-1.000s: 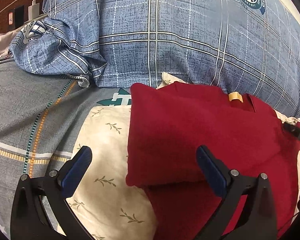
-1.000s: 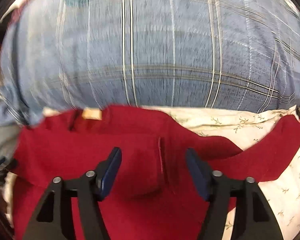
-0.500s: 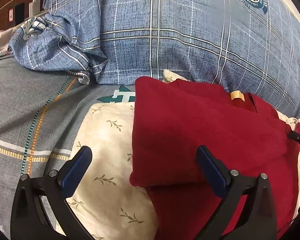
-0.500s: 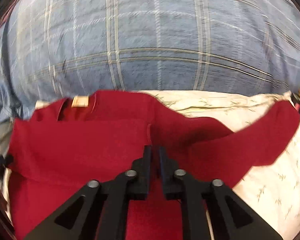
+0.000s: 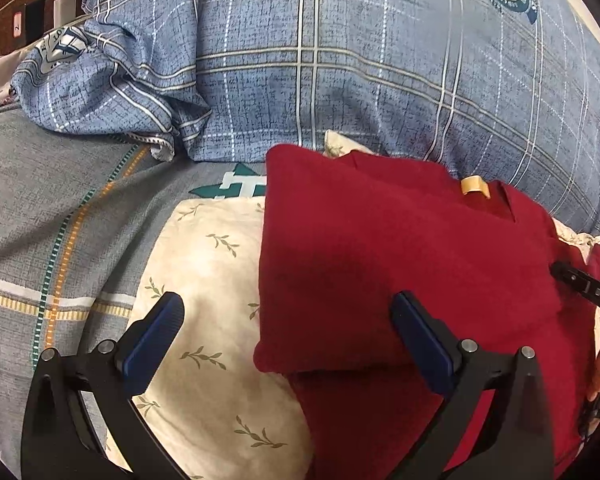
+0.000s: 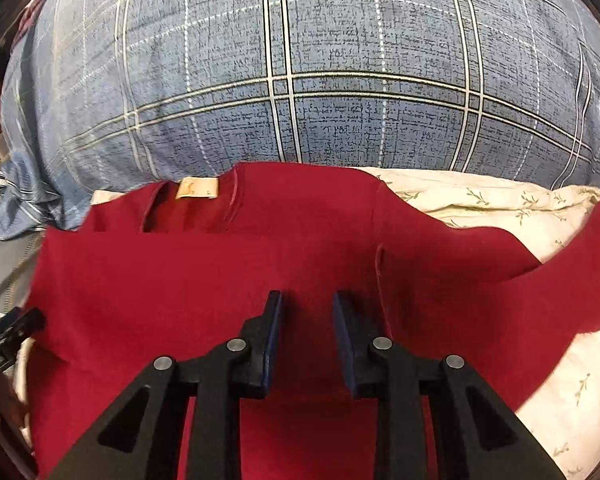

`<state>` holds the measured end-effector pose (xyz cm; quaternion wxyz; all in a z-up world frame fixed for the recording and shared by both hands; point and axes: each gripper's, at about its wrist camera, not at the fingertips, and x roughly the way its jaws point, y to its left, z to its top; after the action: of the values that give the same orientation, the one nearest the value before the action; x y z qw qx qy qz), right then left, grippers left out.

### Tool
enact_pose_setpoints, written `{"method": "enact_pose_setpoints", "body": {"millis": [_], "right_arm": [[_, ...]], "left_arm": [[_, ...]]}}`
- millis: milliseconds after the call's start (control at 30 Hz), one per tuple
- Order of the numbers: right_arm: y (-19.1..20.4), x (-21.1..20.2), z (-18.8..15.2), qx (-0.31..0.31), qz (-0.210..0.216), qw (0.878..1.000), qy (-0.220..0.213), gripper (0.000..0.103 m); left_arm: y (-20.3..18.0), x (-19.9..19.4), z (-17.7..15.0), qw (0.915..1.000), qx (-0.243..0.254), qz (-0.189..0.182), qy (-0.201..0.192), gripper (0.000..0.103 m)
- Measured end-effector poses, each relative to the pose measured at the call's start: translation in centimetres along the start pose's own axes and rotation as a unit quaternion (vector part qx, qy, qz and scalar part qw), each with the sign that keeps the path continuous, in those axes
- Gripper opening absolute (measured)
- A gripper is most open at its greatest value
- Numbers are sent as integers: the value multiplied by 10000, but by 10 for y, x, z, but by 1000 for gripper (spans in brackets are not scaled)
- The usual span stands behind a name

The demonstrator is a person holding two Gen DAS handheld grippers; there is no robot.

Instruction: Fold small clothes

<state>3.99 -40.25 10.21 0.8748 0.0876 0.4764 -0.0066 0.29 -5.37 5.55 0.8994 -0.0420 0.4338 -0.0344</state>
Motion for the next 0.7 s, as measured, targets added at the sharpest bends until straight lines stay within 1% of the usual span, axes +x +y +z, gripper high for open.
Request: {"method": "enact_pose_setpoints", "body": {"millis": [67, 100, 133, 167, 233, 300, 333, 433, 500, 567, 600, 667, 700], "right_arm": [[-14, -16, -2, 106, 43, 9998, -136, 36], [-25, -24, -3, 188, -23, 9996, -227, 43], [-33, -31, -5, 271, -125, 9992, -279, 49], [-49, -37, -3, 429, -271, 9981, -362, 56], [-82, -46, 0, 755, -520, 9947, -456, 57], [-117, -54, 6, 1167, -923, 9881, -401, 57], [-141, -54, 11, 1445, -1121, 9824, -375, 57], [-183, -50, 25, 1864, -1389, 9719, -374, 57], [-210, -49, 38, 2018, -1417, 9686, -332, 56], [-227, -44, 51, 2046, -1348, 9690, -307, 56], [-235, -40, 57, 2039, -1344, 9694, -253, 54], [-250, -27, 61, 2170, -1391, 9662, 18, 54], [-258, -20, 61, 2279, -1347, 9642, 185, 53]], "left_arm": [[0, -5, 1, 10000, -9, -58, -68, 103], [0, -7, 2, 9999, -15, -75, -93, 103], [1, -10, 2, 9999, -33, -98, -135, 103], [1, -11, 2, 9998, -43, -118, -159, 103], [0, -13, 2, 9998, -49, -142, -162, 103], [-1, -12, 1, 9998, -25, -131, -142, 103], [-1, -11, 1, 9998, -16, -120, -128, 103], [-1, -8, 0, 9999, -9, -98, -71, 103], [-2, -6, 0, 9999, -2, -97, -47, 103], [-3, -4, -1, 10000, 29, -88, -19, 103], [-5, -2, -1, 10000, 59, -79, -4, 103], [-7, 1, -2, 9999, 120, -58, 43, 103], [-7, 3, -2, 9999, 142, -51, 69, 103]]}}
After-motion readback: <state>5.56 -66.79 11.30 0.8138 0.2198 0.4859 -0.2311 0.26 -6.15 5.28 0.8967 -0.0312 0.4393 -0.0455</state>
